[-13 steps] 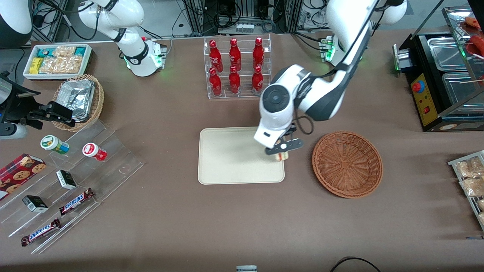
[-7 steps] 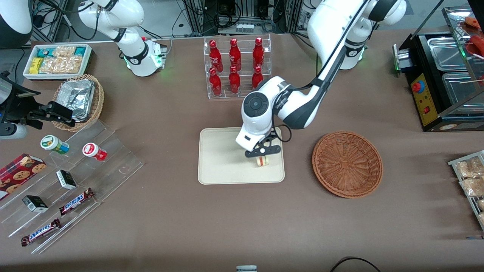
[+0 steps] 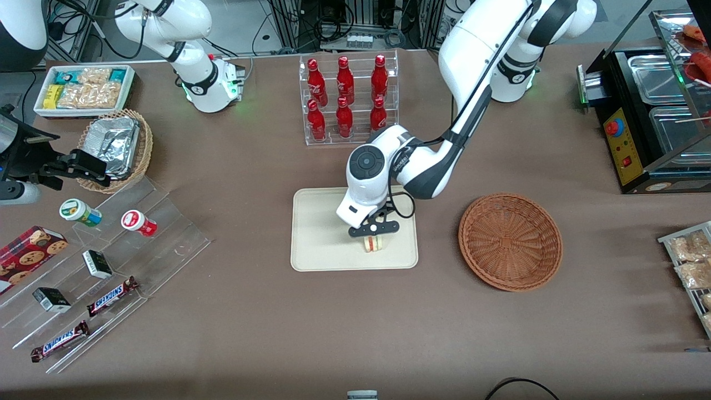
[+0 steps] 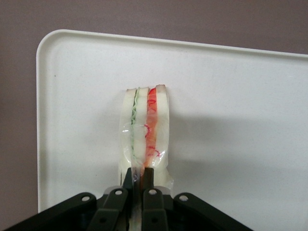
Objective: Place sandwich from basket to tray
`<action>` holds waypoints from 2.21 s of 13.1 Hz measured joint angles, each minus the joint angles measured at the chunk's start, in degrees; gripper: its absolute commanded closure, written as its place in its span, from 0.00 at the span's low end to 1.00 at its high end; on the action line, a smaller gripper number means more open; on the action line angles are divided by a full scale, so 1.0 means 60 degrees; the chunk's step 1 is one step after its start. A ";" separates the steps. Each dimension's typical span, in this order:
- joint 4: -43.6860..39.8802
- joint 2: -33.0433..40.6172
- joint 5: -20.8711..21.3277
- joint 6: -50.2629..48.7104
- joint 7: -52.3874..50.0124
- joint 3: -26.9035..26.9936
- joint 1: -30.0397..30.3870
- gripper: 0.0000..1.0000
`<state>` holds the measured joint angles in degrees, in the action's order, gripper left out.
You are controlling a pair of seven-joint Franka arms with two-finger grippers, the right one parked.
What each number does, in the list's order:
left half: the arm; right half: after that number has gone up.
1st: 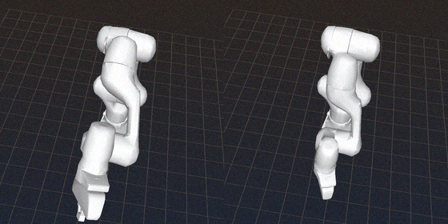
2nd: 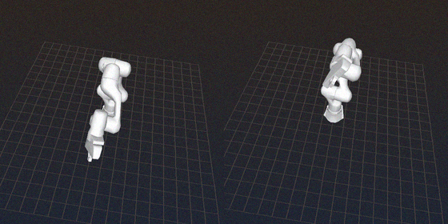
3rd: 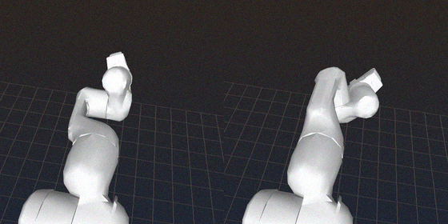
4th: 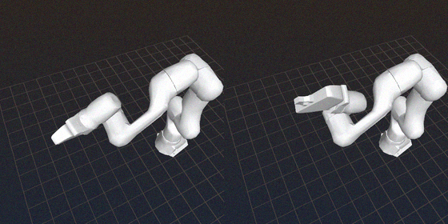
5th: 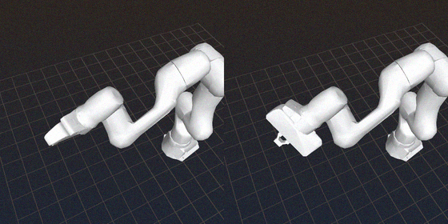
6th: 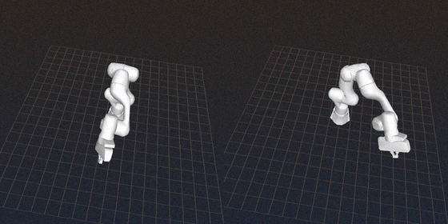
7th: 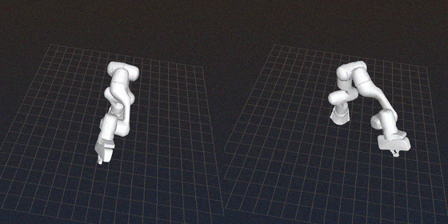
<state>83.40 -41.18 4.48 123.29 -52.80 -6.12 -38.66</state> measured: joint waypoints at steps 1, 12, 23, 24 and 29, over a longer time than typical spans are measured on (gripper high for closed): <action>0.0000 -0.0020 0.0000 0.0076 0.0000 0.0000 0.0000 0.78; -0.0510 0.0775 0.0004 -0.1026 -0.0094 0.0092 0.0035 0.00; -0.0541 0.4552 0.0021 -0.6228 0.0696 0.0316 0.2186 0.00; -0.0533 0.4654 0.0022 -0.6392 0.1150 0.0321 0.2463 0.00; -0.0488 0.5120 0.0002 -0.7025 0.3813 0.0335 0.4052 0.00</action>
<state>80.47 -10.46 4.49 81.14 -29.92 -4.11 -14.35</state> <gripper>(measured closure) 0.000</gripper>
